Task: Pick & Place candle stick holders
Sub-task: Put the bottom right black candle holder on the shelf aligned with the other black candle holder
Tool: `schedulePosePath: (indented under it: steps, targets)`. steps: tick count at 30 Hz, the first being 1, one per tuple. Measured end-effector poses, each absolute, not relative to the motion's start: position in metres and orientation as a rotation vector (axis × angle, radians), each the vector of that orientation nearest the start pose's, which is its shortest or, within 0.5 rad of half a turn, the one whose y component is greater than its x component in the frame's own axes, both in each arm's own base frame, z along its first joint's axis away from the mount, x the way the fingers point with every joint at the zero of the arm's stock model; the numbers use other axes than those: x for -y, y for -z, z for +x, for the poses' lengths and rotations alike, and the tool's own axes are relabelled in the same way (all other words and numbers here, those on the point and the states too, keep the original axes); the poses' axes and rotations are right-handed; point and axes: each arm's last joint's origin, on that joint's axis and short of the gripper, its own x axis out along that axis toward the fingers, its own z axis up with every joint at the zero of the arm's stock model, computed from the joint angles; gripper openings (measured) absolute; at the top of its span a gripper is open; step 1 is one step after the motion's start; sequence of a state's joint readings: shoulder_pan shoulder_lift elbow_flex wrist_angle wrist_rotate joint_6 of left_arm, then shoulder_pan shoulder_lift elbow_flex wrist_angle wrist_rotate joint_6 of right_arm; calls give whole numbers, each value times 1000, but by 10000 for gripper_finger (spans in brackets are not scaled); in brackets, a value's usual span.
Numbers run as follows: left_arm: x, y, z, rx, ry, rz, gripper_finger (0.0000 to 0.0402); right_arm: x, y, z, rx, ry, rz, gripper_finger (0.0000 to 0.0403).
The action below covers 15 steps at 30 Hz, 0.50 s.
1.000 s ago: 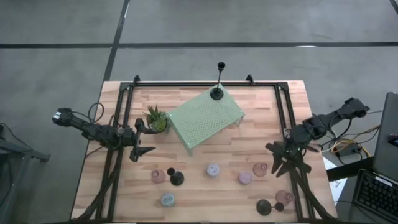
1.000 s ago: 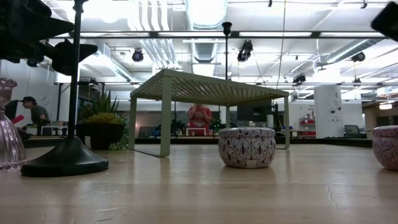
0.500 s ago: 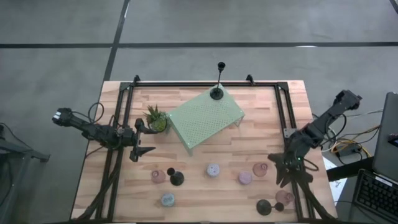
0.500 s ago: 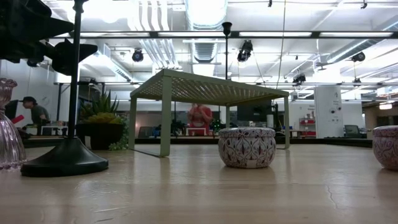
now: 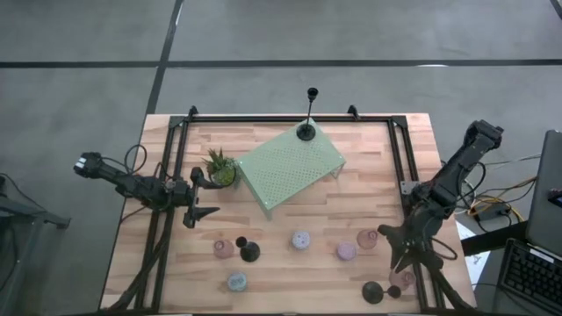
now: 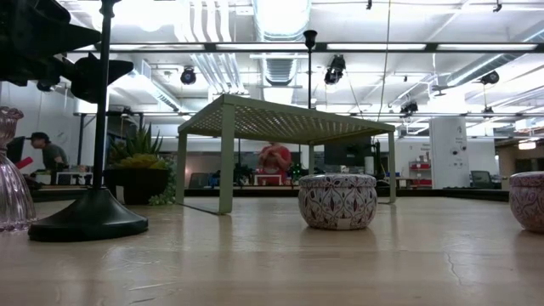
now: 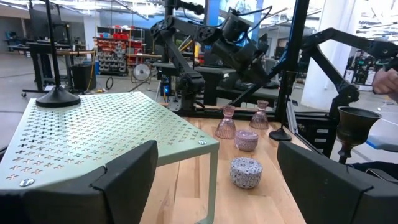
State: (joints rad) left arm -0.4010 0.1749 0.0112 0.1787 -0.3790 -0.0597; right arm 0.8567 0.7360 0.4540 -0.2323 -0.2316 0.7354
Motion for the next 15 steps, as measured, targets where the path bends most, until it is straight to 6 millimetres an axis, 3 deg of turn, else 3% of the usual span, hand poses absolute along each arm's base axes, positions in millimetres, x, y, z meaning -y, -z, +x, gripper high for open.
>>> schedulePosePath:
  steps: [8, 15]
  targets:
    - [32, -170, 102, 13, 22, -65, 335, -145, -208, 100, -897, -822, 438, 72]
    - [32, -170, 102, 13, 22, -65, 335, -171, -194, 93, -805, -735, 307, 64]
